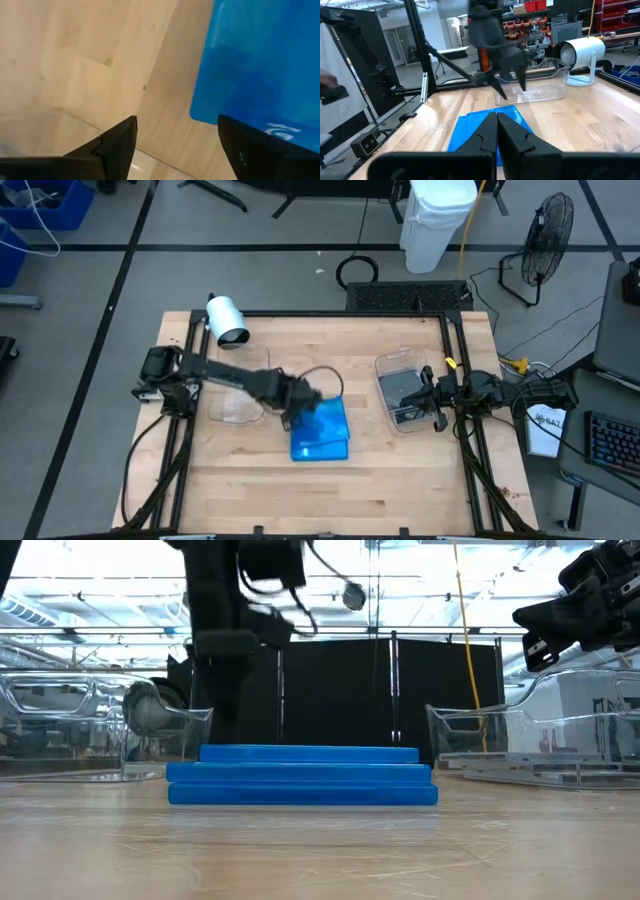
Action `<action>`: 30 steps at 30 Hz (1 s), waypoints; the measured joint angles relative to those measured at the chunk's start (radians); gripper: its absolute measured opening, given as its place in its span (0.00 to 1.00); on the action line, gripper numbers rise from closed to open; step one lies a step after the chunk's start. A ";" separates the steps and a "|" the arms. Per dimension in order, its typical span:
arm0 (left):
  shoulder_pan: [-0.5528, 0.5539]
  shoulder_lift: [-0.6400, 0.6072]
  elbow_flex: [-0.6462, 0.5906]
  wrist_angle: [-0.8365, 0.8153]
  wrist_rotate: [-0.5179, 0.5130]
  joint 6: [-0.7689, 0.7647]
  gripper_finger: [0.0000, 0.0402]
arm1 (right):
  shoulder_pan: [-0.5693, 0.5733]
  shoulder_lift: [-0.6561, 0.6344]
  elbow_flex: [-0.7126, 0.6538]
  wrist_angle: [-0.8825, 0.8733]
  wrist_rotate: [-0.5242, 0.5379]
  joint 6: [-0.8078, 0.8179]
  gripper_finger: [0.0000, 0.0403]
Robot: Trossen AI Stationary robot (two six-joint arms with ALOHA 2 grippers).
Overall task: Pick & place jewel cases by type
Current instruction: Put the blue CD case into the left transparent bin
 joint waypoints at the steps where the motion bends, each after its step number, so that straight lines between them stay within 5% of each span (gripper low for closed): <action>1: 0.027 0.000 -0.008 0.012 0.028 0.025 0.70 | 0.000 0.000 0.000 0.000 0.000 0.000 0.00; 7: 0.183 -0.012 -0.014 0.073 0.177 0.141 0.64 | 0.000 0.000 0.000 0.000 0.000 0.000 0.00; 16: 0.371 -0.026 -0.014 0.168 0.681 0.329 0.56 | 0.000 0.000 0.000 0.000 0.000 0.000 0.00; 30: 0.396 -0.025 -0.117 0.318 0.723 0.373 0.60 | 0.000 0.000 0.000 0.000 0.000 0.000 0.00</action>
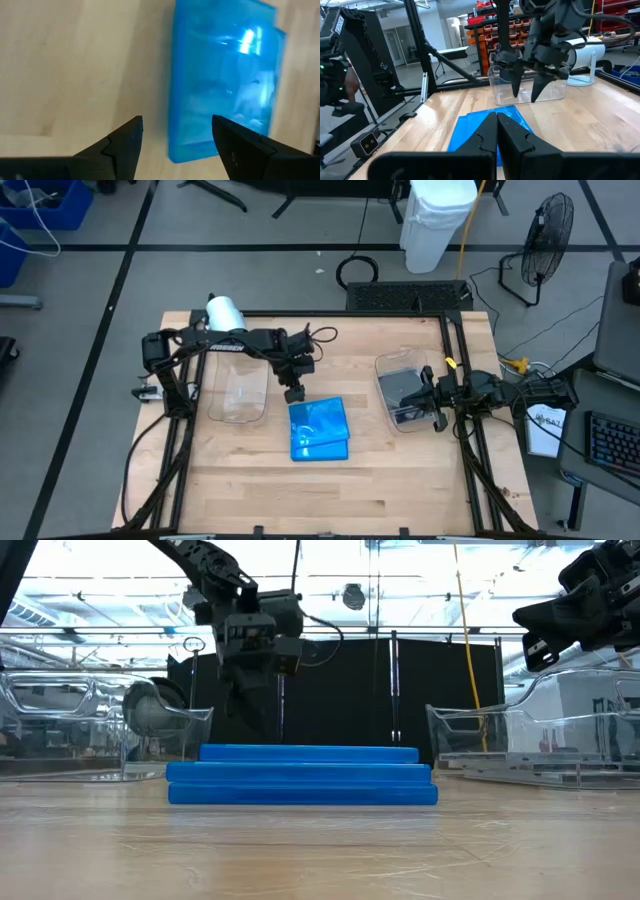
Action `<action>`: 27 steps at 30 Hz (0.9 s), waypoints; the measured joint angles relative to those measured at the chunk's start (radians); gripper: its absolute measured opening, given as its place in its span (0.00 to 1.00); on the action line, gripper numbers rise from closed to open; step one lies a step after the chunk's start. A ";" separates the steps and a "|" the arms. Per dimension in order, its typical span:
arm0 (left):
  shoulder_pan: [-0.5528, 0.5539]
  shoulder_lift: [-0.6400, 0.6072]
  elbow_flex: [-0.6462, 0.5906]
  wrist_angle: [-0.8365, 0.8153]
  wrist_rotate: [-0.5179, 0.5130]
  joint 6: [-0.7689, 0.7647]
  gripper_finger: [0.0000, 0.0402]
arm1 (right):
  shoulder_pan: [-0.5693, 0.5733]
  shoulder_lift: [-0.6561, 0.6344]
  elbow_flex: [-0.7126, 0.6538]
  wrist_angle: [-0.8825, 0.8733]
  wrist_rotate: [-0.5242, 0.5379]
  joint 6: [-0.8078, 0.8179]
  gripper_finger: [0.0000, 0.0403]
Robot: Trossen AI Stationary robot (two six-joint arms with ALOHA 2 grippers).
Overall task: Pick & place jewel cases by type
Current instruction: Put the blue CD case into the left transparent bin
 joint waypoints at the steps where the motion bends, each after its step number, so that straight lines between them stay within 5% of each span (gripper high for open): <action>1: 0.001 0.000 -0.012 0.007 -0.003 -0.006 0.60 | 0.000 0.000 0.000 0.000 0.000 0.000 0.00; 11: -0.002 0.001 -0.119 0.118 0.008 -0.048 0.60 | 0.000 0.000 0.000 0.000 0.000 0.000 0.00; 27: -0.047 0.001 -0.154 0.156 0.165 -0.069 0.60 | 0.000 0.000 0.000 0.000 0.000 0.000 0.00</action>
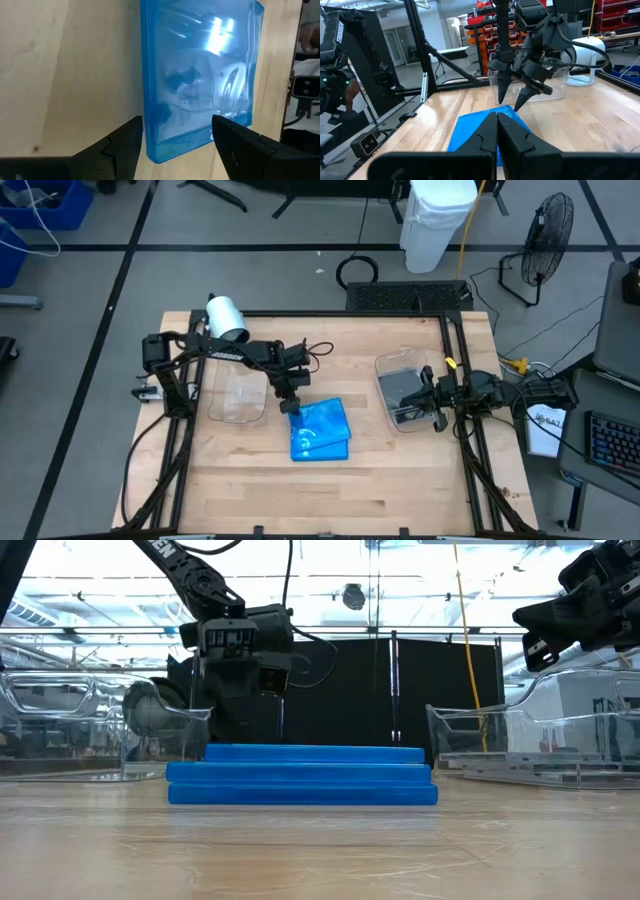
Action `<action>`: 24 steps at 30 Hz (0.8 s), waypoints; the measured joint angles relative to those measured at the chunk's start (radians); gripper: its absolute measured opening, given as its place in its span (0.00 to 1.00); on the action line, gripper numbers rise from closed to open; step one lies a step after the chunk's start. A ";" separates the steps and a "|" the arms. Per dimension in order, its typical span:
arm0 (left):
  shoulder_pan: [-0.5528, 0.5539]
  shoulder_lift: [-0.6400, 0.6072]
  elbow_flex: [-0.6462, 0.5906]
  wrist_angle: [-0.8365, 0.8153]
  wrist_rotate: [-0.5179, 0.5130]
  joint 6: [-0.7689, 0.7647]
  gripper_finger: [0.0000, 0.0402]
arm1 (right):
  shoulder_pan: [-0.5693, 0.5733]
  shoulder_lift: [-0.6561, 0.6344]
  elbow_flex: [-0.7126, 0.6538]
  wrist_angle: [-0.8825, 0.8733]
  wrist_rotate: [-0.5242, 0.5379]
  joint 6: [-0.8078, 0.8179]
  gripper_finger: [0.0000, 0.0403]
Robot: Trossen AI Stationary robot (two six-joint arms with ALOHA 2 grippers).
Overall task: Pick & place jewel cases by type
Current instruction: Put the blue CD case into the left transparent bin
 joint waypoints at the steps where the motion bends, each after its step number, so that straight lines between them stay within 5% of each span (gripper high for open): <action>1: -0.002 0.000 0.000 0.000 0.000 0.000 0.60 | 0.000 0.000 0.000 0.000 0.000 0.000 0.00; 24: -0.129 0.000 0.000 0.073 0.051 -0.107 0.60 | 0.000 0.000 0.000 0.000 0.000 0.000 0.00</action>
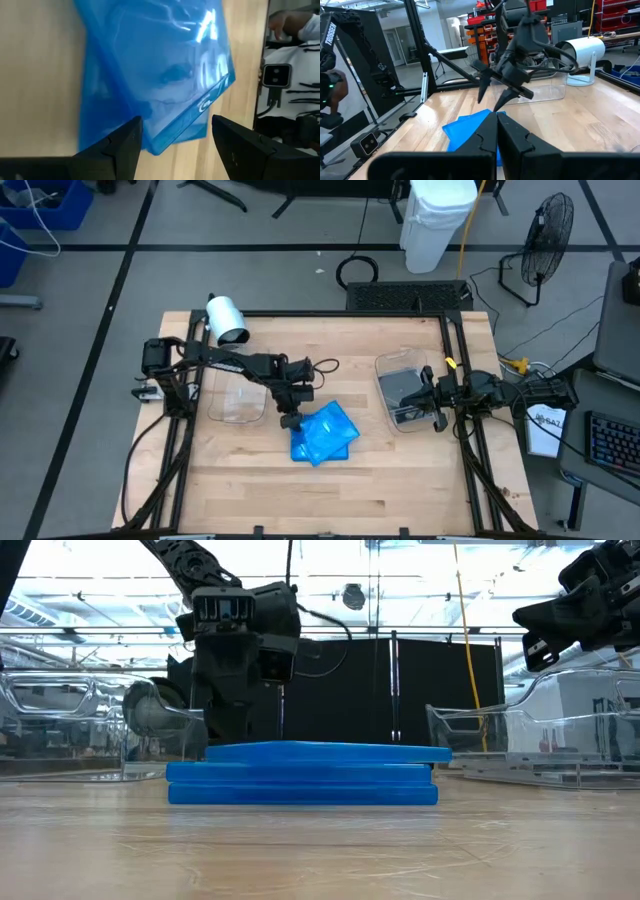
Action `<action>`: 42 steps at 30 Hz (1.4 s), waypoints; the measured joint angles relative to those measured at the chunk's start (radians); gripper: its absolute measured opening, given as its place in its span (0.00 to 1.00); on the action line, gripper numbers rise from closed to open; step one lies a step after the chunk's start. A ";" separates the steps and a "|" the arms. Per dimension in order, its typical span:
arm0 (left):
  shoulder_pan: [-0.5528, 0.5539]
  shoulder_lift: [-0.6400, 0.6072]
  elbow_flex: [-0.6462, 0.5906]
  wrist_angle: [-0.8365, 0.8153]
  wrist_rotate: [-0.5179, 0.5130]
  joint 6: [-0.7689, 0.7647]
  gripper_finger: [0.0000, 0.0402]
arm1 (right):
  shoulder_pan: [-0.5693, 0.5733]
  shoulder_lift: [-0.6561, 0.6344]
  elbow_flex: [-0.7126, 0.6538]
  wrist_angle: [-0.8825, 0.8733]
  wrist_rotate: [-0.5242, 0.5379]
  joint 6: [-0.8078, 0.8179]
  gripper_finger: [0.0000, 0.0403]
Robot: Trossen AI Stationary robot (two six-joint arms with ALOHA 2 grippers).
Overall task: Pick & place jewel cases by type
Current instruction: Put the blue CD case into the left transparent bin
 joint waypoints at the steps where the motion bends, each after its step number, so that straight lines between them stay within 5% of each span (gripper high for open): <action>1: -0.010 0.000 0.000 0.018 0.000 -0.005 0.60 | 0.000 0.000 0.000 0.000 0.000 0.000 0.00; 12: -0.105 0.000 0.001 0.175 -0.044 -0.046 0.60 | 0.000 0.000 0.000 0.000 0.000 0.000 0.00; 20: -0.113 0.007 0.114 0.162 -0.402 0.170 0.60 | 0.000 0.000 0.000 0.000 0.000 0.000 0.00; 31: -0.326 0.153 0.376 -0.157 -0.691 0.248 0.60 | 0.000 0.008 0.000 0.001 0.000 0.000 0.00; 37: -0.482 0.257 0.516 -0.362 -1.025 0.267 0.60 | 0.000 0.013 0.000 0.000 0.000 0.000 0.00; 42: -0.606 0.260 0.591 -0.344 -1.330 0.285 0.60 | 0.000 0.018 0.000 0.001 0.000 0.000 0.00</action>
